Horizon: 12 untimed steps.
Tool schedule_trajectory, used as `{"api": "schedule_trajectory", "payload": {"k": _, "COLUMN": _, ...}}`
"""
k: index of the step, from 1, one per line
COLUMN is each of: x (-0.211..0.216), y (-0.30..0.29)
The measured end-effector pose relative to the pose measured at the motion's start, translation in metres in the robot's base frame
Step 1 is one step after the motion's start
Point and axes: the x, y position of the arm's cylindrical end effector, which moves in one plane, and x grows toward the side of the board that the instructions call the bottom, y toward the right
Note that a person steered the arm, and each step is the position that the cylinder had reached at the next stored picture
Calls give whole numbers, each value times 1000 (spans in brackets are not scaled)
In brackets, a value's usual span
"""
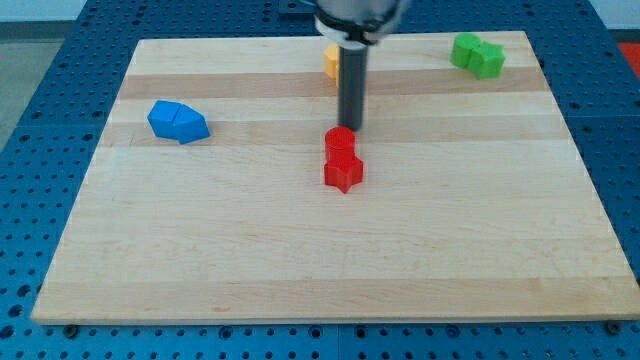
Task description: Move the red blocks slightly to the left of the board
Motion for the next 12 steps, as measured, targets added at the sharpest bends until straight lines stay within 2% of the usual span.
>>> {"api": "schedule_trajectory", "payload": {"k": 2, "x": 1, "y": -40}}
{"api": "schedule_trajectory", "payload": {"k": 3, "x": -31, "y": -71}}
{"api": "schedule_trajectory", "payload": {"k": 4, "x": -32, "y": -74}}
{"api": "schedule_trajectory", "payload": {"k": 5, "x": -97, "y": -62}}
{"api": "schedule_trajectory", "payload": {"k": 6, "x": -101, "y": -59}}
{"api": "schedule_trajectory", "payload": {"k": 7, "x": -59, "y": -22}}
{"api": "schedule_trajectory", "payload": {"k": 9, "x": -54, "y": -14}}
{"api": "schedule_trajectory", "payload": {"k": 10, "x": -27, "y": 43}}
{"api": "schedule_trajectory", "payload": {"k": 12, "x": 19, "y": 55}}
